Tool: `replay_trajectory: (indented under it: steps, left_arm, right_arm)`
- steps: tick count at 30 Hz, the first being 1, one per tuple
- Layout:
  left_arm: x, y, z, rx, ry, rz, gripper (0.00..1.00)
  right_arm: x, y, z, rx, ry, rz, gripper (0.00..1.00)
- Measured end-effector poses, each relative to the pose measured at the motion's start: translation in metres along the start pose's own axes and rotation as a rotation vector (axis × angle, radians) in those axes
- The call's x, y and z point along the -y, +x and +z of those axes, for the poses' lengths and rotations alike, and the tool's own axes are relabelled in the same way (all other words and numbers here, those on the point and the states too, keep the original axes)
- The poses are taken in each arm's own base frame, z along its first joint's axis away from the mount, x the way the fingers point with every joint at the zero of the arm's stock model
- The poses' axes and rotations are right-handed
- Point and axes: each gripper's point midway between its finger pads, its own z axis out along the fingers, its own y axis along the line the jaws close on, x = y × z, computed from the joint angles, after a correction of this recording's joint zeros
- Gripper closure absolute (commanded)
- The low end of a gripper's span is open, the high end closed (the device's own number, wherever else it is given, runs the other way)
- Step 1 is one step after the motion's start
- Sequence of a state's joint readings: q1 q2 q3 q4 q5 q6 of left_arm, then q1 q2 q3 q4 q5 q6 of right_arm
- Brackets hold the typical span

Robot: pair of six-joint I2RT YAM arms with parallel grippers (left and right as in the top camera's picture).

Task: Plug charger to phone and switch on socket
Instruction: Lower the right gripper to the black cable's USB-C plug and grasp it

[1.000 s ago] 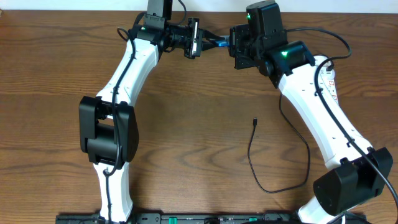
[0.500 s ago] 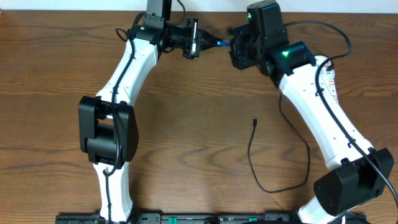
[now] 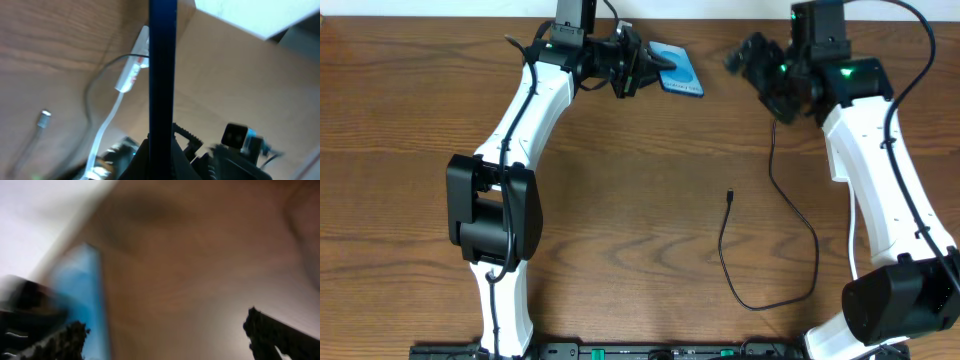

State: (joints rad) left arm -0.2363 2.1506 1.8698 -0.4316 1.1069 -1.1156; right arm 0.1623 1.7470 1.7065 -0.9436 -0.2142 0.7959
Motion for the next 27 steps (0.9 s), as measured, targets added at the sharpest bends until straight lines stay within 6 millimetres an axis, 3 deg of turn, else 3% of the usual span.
replay_trajectory:
  steps: [3, 7, 11, 15, 21, 27]
  left_arm:
    - [-0.010, 0.003, 0.000, -0.007, -0.032, 0.090, 0.93]
    - [-0.023, 0.009, -0.001, -0.029, -0.071, 0.183, 0.93]
    - [-0.037, 0.016, -0.003, -0.059, -0.114, 0.273, 0.93]
    - [-0.053, 0.019, -0.005, -0.066, -0.177, 0.308, 0.92]
    - [-0.062, 0.018, -0.007, -0.060, -0.219, 0.347, 0.93]
    - [-0.065, 0.016, -0.008, -0.049, -0.237, 0.367, 0.93]
  right_arm:
    - [0.030, 0.026, -0.004, -0.116, 0.108, -0.099, 0.01]
    - [0.052, 0.044, -0.007, -0.199, 0.185, -0.214, 0.01]
    - [0.076, 0.062, 0.003, -0.272, 0.235, -0.274, 0.01]
    - [0.099, 0.087, 0.030, -0.349, 0.223, -0.301, 0.03]
    - [0.112, 0.122, 0.073, -0.412, 0.085, -0.312, 0.17]
    - [0.141, 0.155, 0.090, -0.467, 0.112, -0.220, 0.23]
